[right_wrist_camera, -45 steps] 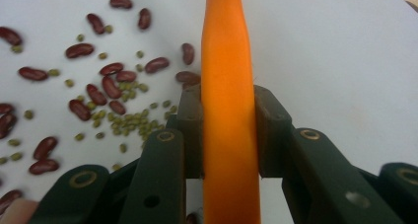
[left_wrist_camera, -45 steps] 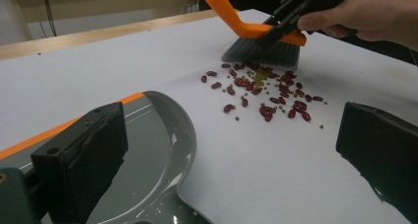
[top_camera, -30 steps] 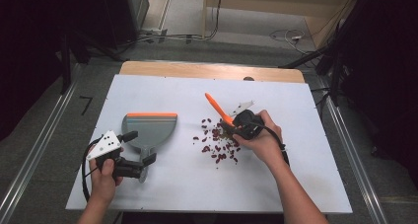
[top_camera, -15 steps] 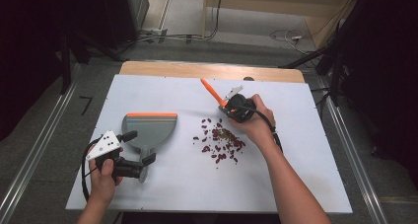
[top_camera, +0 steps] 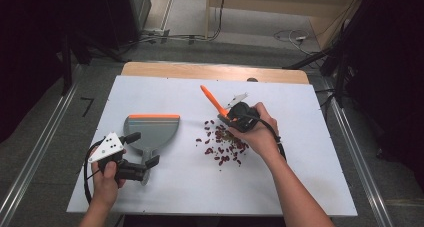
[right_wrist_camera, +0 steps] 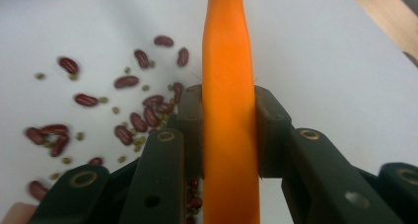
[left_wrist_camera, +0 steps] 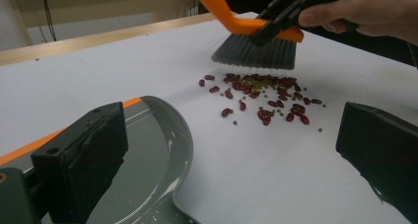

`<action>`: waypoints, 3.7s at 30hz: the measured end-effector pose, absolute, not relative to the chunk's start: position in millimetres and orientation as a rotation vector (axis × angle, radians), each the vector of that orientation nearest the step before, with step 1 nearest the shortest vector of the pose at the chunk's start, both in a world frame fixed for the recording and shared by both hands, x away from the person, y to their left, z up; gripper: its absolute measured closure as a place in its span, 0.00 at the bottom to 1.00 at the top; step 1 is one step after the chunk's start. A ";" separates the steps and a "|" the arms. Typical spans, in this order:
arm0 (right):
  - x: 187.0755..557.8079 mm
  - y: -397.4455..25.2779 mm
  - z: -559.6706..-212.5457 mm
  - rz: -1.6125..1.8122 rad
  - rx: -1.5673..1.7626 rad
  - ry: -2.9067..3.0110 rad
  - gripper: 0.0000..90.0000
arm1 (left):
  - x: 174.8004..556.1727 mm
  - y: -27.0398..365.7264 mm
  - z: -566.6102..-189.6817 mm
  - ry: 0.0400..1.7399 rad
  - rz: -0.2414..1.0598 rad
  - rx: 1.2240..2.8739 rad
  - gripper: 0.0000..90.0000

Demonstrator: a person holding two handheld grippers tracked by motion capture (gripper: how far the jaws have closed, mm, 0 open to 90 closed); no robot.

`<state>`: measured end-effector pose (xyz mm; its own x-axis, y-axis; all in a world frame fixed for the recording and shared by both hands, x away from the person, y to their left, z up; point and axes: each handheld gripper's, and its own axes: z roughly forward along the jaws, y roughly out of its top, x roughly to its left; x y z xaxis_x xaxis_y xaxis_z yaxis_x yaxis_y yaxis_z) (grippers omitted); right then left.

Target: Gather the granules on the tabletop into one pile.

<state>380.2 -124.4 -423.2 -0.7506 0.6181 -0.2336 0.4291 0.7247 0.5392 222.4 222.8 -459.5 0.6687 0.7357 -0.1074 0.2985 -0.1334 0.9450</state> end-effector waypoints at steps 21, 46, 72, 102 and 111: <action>338.3 -61.6 -449.7 0.954 1.082 2.785 0.76 | 222.9 226.6 -460.3 0.852 0.464 1.706 0.00; 333.8 -131.2 -412.7 1.019 0.775 2.793 0.76 | 222.8 224.3 -462.6 0.848 0.461 1.720 0.00; 363.1 -154.2 -449.6 0.963 0.460 2.903 0.76 | 222.9 221.1 -462.8 0.840 0.457 1.734 0.00; 381.3 -153.8 -426.9 1.007 0.556 2.801 0.76 | 224.3 217.6 -464.8 0.841 0.449 1.738 0.00; 367.2 -100.4 -428.7 1.170 0.958 2.622 0.76 | 223.7 216.0 -464.0 0.833 0.453 1.746 0.00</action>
<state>367.2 -100.4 -428.7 -0.7937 0.5908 0.1448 0.5022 0.5022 0.7039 223.7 216.0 -464.0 0.6803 0.7259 -0.1016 0.3084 -0.1577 0.9381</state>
